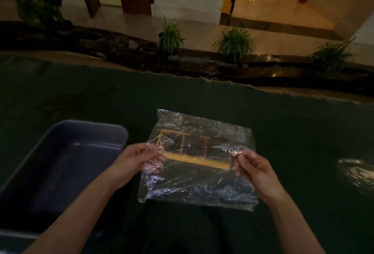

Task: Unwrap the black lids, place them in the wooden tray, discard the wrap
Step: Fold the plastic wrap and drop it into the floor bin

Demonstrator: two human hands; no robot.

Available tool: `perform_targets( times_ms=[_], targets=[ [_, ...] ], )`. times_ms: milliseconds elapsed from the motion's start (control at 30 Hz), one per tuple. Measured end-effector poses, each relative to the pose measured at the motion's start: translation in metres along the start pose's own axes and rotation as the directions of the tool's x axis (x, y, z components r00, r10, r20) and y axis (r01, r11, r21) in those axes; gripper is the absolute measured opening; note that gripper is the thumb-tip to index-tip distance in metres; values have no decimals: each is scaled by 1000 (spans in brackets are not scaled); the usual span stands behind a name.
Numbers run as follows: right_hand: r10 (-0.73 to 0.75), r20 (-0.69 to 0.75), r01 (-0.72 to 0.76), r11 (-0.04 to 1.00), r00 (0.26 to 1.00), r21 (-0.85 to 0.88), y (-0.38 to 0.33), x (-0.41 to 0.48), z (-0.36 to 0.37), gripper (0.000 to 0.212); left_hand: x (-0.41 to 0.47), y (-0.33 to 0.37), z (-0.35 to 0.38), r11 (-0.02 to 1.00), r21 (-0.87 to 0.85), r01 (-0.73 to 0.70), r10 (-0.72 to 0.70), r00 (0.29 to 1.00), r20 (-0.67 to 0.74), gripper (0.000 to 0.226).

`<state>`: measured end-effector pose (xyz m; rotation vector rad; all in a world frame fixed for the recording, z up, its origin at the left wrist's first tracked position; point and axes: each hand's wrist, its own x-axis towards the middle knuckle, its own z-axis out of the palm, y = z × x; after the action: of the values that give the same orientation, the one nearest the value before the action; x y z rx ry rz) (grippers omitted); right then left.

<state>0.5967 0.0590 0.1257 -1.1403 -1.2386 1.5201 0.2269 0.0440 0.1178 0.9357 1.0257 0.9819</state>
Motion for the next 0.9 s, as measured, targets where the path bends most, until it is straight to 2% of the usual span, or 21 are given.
perform_targets(
  times_ms=[167, 267, 367, 467, 533, 600, 667, 700, 767, 800, 867, 900],
  targets=[
    [73, 39, -75, 997, 997, 29, -9, 3, -15, 19, 16, 10, 4, 980, 187, -72, 76, 997, -12, 25],
    [94, 65, -96, 995, 993, 33, -14, 5, -23, 28, 22, 9, -3, 996, 76, -36, 35, 999, 14, 33],
    [61, 39, -64, 996, 997, 67, -17, 6, -28, 29, 25, 8, -10, 997, -66, 25, -18, 994, 108, 37],
    [34, 38, -37, 997, 999, 66, -23, 3, -25, 25, 24, 7, -15, 991, -129, 45, -24, 986, 163, 30],
    [25, 54, -27, 999, 998, 39, -25, 3, -24, 22, 23, 8, -14, 988, -149, 37, -15, 989, 146, 20],
    [61, 69, -67, 994, 996, 91, -25, 3, -25, 26, 23, 8, -15, 982, -187, 37, -13, 992, 127, 18],
    [89, 54, -94, 991, 995, 100, -23, 4, -27, 40, 24, 8, -15, 968, -246, 56, -19, 989, 148, 30],
    [87, 42, -90, 994, 995, 68, -24, 4, -24, 42, 24, 10, -14, 975, -216, 49, -17, 989, 148, 34],
    [30, -4, -31, 997, 1000, -73, -23, 5, -21, 20, 25, 10, -9, 999, -37, -7, 10, 995, 99, 28],
    [1, -17, -3, 992, 1000, -128, -22, 7, -21, 24, 26, 10, -7, 999, 36, -28, 25, 997, 79, 34],
    [-20, -52, 12, 988, 998, -157, -19, 9, -22, 59, 27, 8, -4, 994, 98, -41, 36, 998, 53, 67],
    [-22, -71, 12, 991, 997, -130, -18, 8, -23, 69, 27, 8, -3, 992, 113, -55, 52, 998, 31, 80]
  ],
)
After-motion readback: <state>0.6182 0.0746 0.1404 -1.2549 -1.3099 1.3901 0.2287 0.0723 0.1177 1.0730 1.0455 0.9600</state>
